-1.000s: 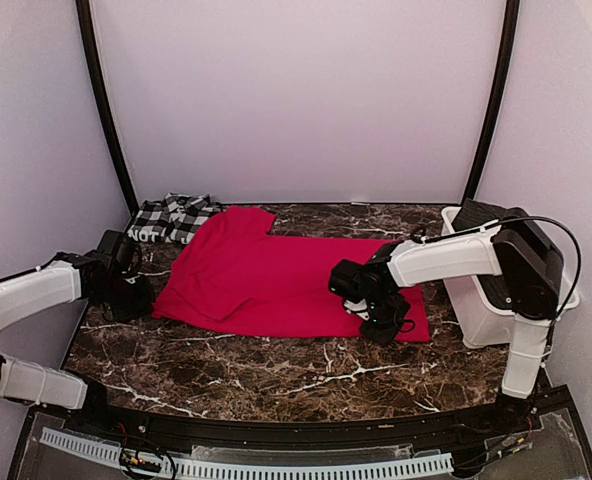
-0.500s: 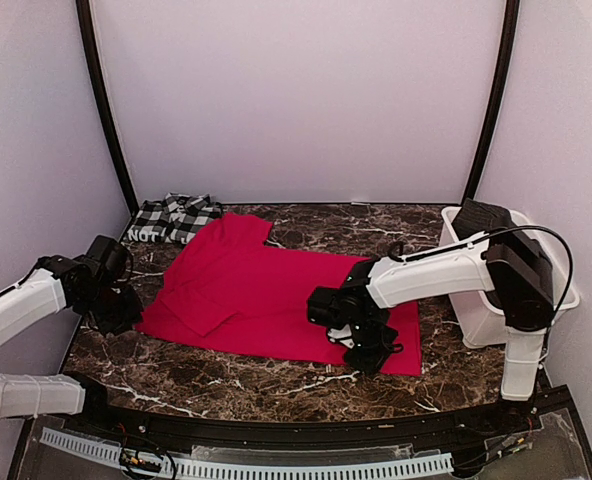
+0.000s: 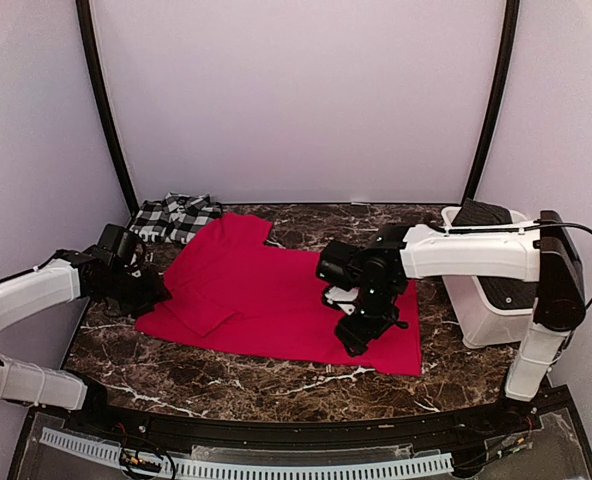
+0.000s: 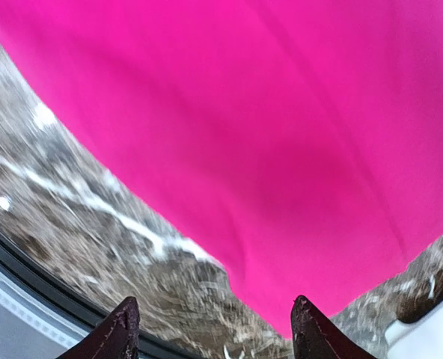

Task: Fold and stack the mixed laundry pile
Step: Adjust the 1/3-folded T-shirt at the center of the board.

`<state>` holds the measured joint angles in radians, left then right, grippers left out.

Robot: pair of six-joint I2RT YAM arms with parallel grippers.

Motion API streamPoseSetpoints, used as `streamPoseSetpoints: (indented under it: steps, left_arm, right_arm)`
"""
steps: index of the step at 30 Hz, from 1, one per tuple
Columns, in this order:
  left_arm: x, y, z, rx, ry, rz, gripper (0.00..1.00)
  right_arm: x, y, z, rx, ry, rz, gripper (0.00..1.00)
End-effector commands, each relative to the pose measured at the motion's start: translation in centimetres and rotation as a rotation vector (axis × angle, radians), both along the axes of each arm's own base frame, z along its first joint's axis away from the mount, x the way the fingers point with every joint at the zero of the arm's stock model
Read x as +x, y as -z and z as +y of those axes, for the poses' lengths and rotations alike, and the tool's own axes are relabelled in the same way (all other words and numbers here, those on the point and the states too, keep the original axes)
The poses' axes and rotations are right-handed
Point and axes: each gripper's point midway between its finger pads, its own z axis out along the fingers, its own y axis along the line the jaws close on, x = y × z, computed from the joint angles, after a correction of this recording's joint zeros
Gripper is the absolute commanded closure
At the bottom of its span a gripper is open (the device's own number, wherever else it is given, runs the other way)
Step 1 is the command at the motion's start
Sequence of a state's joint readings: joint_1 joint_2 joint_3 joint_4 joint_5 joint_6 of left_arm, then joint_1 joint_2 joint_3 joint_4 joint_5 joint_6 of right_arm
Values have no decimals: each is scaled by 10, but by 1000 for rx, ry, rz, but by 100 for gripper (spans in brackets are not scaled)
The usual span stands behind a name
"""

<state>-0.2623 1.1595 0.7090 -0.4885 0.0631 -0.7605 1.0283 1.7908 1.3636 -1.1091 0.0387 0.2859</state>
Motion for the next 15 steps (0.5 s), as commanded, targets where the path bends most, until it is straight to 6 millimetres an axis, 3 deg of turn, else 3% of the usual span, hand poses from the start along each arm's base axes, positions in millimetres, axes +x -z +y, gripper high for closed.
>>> streamPoseSetpoints:
  steps: [1,8,15]
  left_arm:
    - [15,-8,-33,-188,59,-111,49]
    - [17,27,-40,-163,67,-35,57]
    - [15,60,-44,-150,36,46,67]
  right_arm:
    - [32,-26,34,204,32,-76,35]
    - [57,-25,8,293,147,-90,38]
    - [53,-17,-13,306,208,-65,40]
